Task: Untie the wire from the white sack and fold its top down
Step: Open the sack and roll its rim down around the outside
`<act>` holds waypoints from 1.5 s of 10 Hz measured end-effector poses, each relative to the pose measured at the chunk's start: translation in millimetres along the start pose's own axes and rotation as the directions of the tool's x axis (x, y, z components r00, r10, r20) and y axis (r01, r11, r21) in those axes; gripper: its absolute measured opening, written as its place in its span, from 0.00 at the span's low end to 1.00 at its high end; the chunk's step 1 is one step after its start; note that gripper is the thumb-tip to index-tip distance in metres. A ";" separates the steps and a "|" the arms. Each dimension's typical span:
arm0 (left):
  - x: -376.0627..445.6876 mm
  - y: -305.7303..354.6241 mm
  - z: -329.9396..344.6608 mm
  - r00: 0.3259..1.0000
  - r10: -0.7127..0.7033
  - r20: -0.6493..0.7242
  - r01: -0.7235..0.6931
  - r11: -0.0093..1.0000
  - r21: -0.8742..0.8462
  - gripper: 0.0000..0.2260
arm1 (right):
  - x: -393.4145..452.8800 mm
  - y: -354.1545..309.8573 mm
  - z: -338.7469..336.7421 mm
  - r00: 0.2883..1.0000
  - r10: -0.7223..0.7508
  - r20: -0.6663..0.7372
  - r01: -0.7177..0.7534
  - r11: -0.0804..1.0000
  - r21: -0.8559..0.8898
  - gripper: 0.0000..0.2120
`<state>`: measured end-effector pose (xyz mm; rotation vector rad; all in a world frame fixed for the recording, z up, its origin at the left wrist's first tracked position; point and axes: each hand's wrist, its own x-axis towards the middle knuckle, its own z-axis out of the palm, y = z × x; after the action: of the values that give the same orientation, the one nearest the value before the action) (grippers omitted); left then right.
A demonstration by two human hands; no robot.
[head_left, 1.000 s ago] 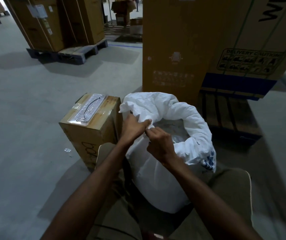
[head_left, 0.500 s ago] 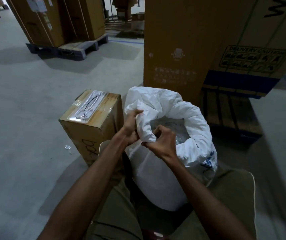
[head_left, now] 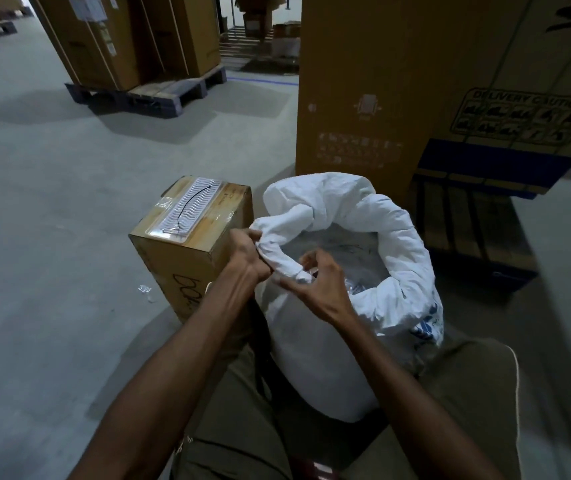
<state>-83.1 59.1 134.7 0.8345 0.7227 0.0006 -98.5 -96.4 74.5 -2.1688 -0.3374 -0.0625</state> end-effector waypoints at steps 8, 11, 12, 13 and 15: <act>45.6 9.0 -44.2 0.998 0.027 0.060 -0.025 0.999 -0.028 0.11 | 9.6 3.4 44.5 0.981 -0.187 0.041 0.191 0.968 -0.160 0.24; 52.8 21.0 -51.2 0.984 0.016 0.180 -0.095 0.890 0.446 0.32 | 18.7 -14.2 54.3 0.966 -0.254 -0.042 0.252 0.967 -0.043 0.07; 60.5 15.2 -46.7 0.906 0.415 0.078 -0.200 0.258 0.945 0.35 | 12.2 -18.7 61.6 0.885 -0.466 -0.026 0.430 0.836 -0.340 0.05; 63.9 11.4 -39.4 0.814 0.550 0.187 -0.247 0.036 0.968 0.23 | 8.7 -14.5 70.9 0.824 -0.565 0.038 0.502 0.698 -0.510 0.05; 54.9 34.9 -30.6 0.996 0.081 0.034 -0.088 0.948 0.307 0.24 | 13.5 -12.0 55.2 0.987 -0.138 0.078 0.146 0.984 -0.102 0.19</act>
<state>-49.6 118.6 112.5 1.1636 0.6752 -0.0455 -93.2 -42.3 54.1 -2.2540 -0.5404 -0.0853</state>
